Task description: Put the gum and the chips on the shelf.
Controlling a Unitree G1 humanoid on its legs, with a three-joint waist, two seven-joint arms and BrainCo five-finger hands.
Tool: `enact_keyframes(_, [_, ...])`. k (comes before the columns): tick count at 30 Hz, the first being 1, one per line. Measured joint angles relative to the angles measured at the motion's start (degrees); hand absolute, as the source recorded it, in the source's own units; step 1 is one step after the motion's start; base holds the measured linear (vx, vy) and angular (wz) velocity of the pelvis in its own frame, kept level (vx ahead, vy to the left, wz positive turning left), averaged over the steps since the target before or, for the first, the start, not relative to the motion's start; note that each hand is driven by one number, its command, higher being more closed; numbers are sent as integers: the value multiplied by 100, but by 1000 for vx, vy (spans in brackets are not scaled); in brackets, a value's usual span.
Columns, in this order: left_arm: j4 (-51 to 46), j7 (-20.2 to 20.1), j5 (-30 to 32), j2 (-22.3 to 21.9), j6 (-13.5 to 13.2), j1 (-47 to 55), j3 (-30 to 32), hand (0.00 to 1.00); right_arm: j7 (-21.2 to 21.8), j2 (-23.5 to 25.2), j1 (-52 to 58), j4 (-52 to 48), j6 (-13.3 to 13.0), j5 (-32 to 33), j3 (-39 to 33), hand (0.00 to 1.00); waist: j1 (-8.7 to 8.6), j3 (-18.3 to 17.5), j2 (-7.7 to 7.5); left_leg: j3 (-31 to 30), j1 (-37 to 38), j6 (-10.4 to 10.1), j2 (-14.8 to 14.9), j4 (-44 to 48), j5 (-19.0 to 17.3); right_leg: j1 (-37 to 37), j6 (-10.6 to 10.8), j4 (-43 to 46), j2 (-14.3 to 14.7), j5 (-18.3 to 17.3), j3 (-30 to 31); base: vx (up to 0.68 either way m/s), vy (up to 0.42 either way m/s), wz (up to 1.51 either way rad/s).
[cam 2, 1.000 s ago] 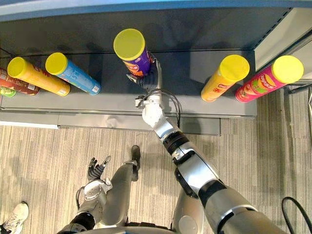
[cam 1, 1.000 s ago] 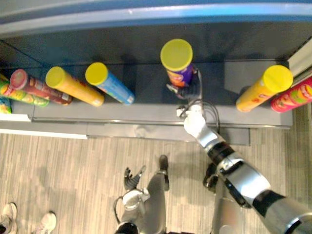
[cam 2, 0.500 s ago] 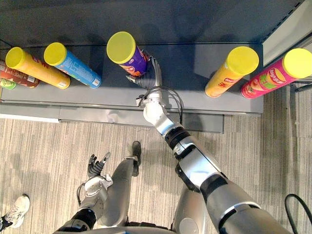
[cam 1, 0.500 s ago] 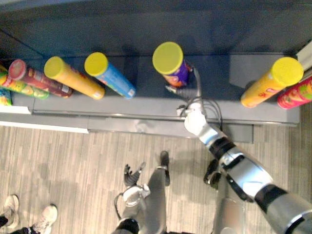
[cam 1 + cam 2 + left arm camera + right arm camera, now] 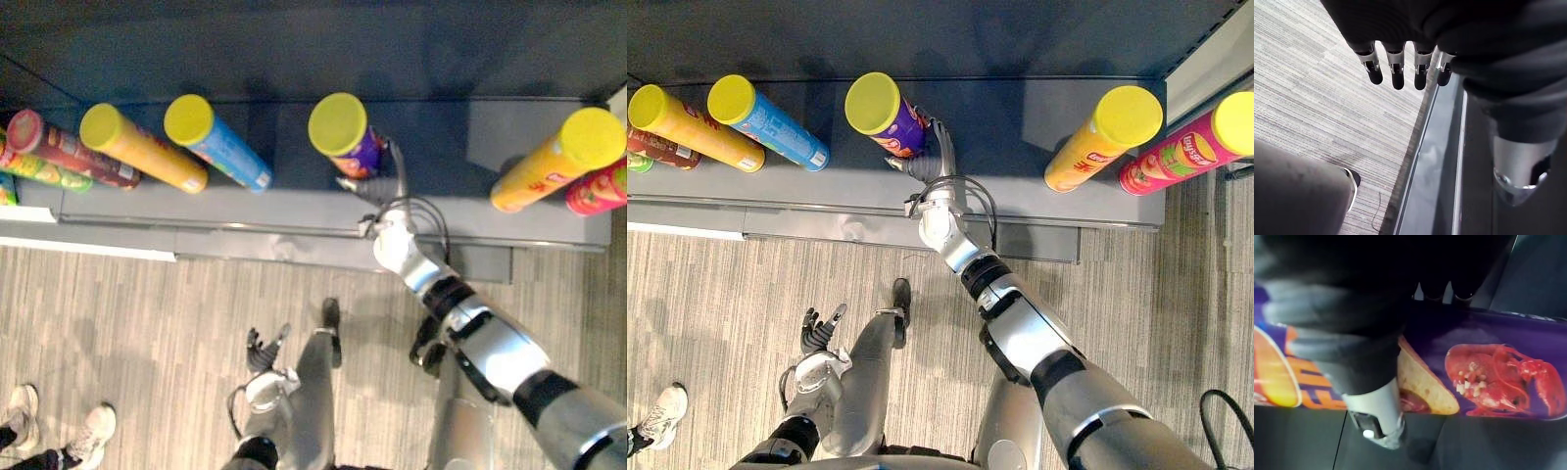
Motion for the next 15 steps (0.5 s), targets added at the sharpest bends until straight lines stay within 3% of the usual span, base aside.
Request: enact_keyframes(15, [19,37,2,-13,-35,-60,1,0,-25,-231,-70,1,-2,-25,99,100,46,44,88,-18,-250,46,23,224,-91,-206,-8,120,4,-6,30,5,-2,0])
